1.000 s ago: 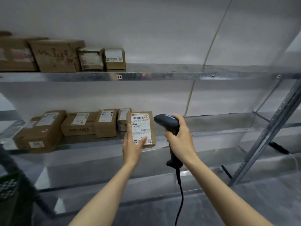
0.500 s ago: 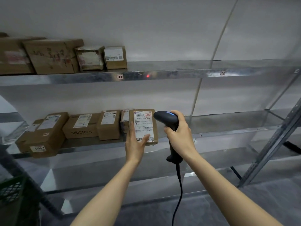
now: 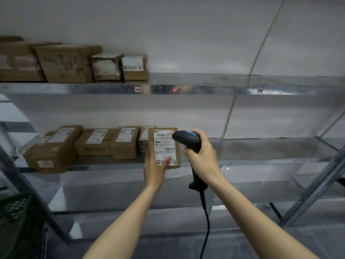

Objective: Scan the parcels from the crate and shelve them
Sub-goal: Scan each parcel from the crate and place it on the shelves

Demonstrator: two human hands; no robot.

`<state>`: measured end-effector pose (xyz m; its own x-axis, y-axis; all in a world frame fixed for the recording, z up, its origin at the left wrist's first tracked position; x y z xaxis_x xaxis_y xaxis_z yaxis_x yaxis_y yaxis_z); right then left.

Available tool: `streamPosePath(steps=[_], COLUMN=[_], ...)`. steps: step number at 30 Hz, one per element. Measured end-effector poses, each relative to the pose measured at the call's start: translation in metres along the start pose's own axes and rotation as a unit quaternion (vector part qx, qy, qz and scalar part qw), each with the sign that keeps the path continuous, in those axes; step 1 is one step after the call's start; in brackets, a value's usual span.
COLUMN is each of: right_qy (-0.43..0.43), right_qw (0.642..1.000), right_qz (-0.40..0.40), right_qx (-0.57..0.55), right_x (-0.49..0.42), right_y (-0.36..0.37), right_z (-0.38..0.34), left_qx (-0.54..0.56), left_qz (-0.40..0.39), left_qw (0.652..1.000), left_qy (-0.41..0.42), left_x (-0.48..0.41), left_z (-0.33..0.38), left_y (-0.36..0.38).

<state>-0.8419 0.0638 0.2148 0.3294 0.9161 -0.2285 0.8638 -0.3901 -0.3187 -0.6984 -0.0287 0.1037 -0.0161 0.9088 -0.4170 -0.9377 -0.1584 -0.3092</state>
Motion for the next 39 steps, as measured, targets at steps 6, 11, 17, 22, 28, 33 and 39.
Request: streamPosePath(steps=[6, 11, 17, 22, 28, 33, 39], right_qy=[-0.001, 0.003, 0.006, 0.005, 0.004, 0.011, 0.016], right_qw=[1.0, 1.0, 1.0, 1.0, 1.0, 1.0, 1.0], right_qz=[-0.006, -0.01, -0.005, -0.003, -0.002, 0.006, 0.013], right_qx=[0.003, 0.014, 0.018, 0.015, 0.01, 0.013, 0.002], right_x=[-0.002, -0.001, -0.001, -0.001, 0.0, 0.0, 0.002], right_y=[-0.001, 0.002, 0.006, 0.009, 0.009, 0.007, -0.002], right_z=[0.001, 0.004, 0.005, 0.005, 0.006, 0.008, 0.014], left_qx=[-0.003, -0.005, -0.002, 0.001, 0.003, 0.0, -0.001], left_qz=[0.004, 0.003, -0.001, -0.001, -0.01, -0.003, -0.009], left_qw=[1.0, 1.0, 1.0, 1.0, 1.0, 1.0, 1.0], left_qy=[-0.003, -0.004, 0.002, 0.002, 0.003, 0.013, 0.007], left_x=[0.001, 0.0, 0.0, -0.001, -0.002, -0.003, 0.0], left_z=[-0.002, -0.002, -0.002, -0.003, -0.004, -0.006, -0.009], left_y=[0.005, 0.006, 0.005, 0.005, 0.005, 0.005, 0.014])
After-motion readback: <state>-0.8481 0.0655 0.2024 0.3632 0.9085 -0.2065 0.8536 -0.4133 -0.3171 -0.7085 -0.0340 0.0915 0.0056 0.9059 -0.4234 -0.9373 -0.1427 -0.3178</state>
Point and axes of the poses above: each hand's wrist, its own x-axis away from the middle knuckle, its own y-axis out of the palm, z = x × y, the point moved 5 cm from there along -x, towards the middle knuckle, and after that the axes turned 7 degrees about y, right-handed, at the moved point
